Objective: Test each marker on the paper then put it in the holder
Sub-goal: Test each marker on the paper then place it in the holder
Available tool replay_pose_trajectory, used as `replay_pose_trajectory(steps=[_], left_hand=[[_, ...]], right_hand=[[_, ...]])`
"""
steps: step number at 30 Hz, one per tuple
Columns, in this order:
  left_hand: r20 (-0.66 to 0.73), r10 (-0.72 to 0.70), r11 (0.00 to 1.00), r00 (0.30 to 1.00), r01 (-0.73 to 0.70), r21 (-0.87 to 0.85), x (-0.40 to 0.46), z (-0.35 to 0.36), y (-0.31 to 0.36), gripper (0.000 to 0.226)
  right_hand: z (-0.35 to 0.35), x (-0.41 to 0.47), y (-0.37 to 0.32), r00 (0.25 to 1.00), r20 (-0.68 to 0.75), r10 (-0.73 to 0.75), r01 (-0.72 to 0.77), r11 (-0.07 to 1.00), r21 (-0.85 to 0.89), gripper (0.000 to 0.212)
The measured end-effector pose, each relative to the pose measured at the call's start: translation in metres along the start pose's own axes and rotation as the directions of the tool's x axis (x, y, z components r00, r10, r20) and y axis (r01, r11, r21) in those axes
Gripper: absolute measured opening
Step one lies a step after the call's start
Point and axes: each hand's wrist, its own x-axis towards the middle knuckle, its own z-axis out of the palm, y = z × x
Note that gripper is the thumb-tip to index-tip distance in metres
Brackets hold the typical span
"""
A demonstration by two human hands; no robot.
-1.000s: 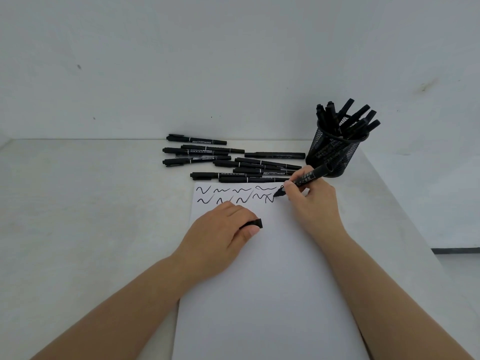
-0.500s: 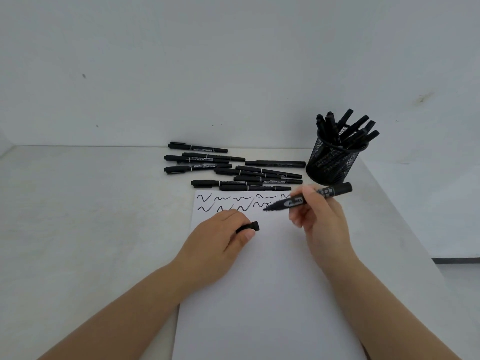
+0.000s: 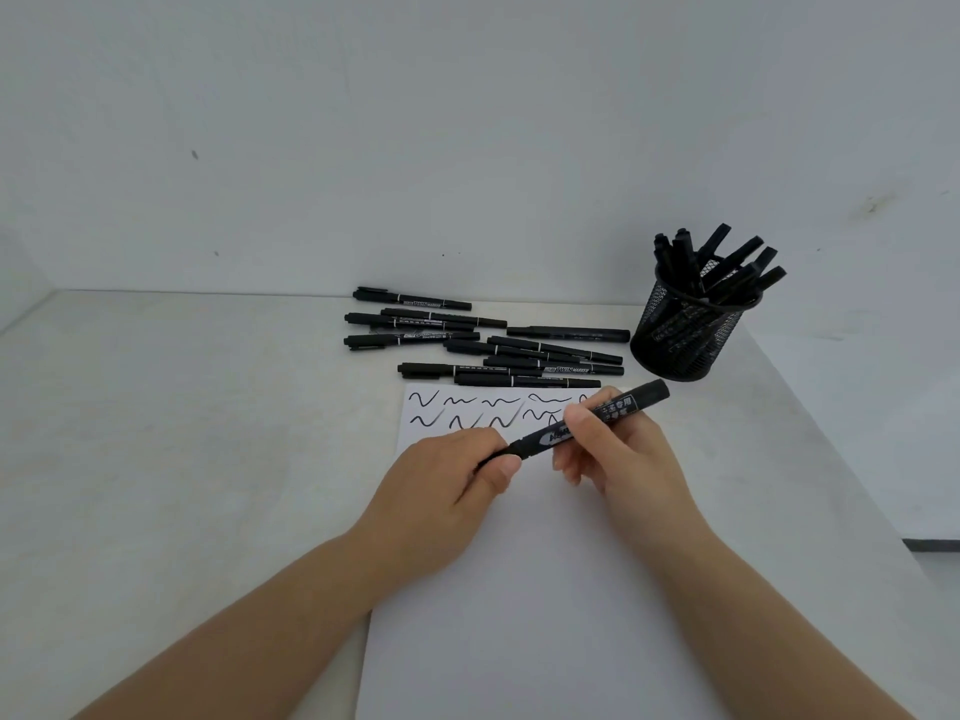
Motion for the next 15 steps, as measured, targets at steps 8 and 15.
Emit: replay_pose_trajectory(steps=[8, 15], left_hand=[[-0.086, -0.023, 1.0, 0.996, 0.024, 0.011, 0.001, 0.0, -0.002, 0.015], [-0.155, -0.046, 0.995, 0.987, 0.032, -0.092, -0.003, 0.002, 0.0, 0.007]], right_hand=[[0.002, -0.002, -0.006, 0.999, -0.018, 0.04, -0.04, 0.999, -0.002, 0.027], [0.01, -0.004, -0.005, 0.995, -0.026, 0.093, -0.093, 0.996, 0.017, 0.036]])
